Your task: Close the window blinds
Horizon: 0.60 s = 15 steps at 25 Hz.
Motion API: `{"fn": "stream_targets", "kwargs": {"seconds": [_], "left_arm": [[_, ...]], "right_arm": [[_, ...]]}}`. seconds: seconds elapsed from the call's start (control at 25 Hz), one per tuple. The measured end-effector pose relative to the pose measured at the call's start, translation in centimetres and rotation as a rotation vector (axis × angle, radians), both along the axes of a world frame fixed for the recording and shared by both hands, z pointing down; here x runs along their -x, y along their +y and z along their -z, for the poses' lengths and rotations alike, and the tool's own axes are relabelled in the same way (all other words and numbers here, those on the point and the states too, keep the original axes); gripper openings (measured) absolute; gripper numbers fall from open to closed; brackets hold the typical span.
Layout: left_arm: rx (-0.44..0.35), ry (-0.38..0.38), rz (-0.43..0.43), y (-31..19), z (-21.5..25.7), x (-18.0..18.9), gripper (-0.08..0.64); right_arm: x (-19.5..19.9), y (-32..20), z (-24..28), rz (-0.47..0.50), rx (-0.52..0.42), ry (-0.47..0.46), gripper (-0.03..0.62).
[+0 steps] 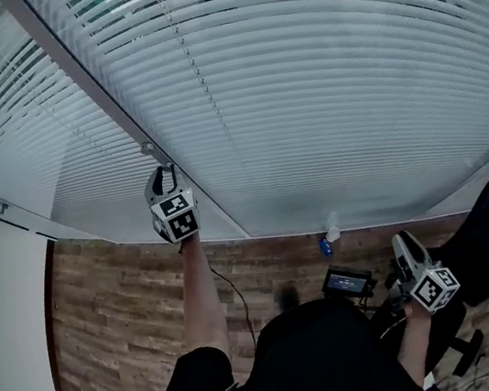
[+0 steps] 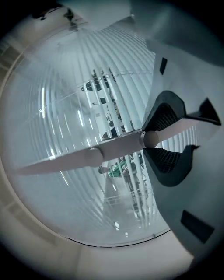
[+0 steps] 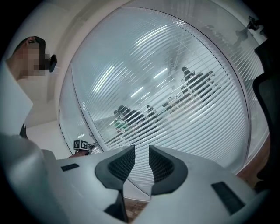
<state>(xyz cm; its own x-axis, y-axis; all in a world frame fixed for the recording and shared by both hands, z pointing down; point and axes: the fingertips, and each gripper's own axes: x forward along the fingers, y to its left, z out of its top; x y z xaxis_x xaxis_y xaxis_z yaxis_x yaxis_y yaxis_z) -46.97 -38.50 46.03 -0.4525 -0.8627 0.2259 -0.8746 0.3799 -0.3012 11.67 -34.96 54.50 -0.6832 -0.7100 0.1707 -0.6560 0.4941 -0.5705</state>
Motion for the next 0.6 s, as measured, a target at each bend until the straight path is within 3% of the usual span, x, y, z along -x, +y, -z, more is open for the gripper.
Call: {"fn": "stream_targets", "kwargs": {"seconds": [0.12, 0.32, 0.4, 0.6], "left_arm": [[0.059, -0.112, 0.002, -0.17, 0.01, -0.17, 0.137], [0.025, -0.080, -0.011, -0.21, 0.02, -0.20, 0.137], [-0.036, 0.000, -0.031, -0.14, 0.03, -0.38, 0.137], [-0.255, 0.404, -0.068, 0.19, -0.19, -0.20, 0.202]], "right_arm": [[-0.07, -0.01, -0.14, 0.001, 0.003, 0.003, 0.101], [0.16, -0.09, -0.09, 0.009, 0.002, 0.001, 0.101], [0.19, -0.06, -0.16, 0.010, 0.001, 0.000, 0.101], [0.10, -0.11, -0.15, 0.005, 0.003, 0.001, 0.101]]}}
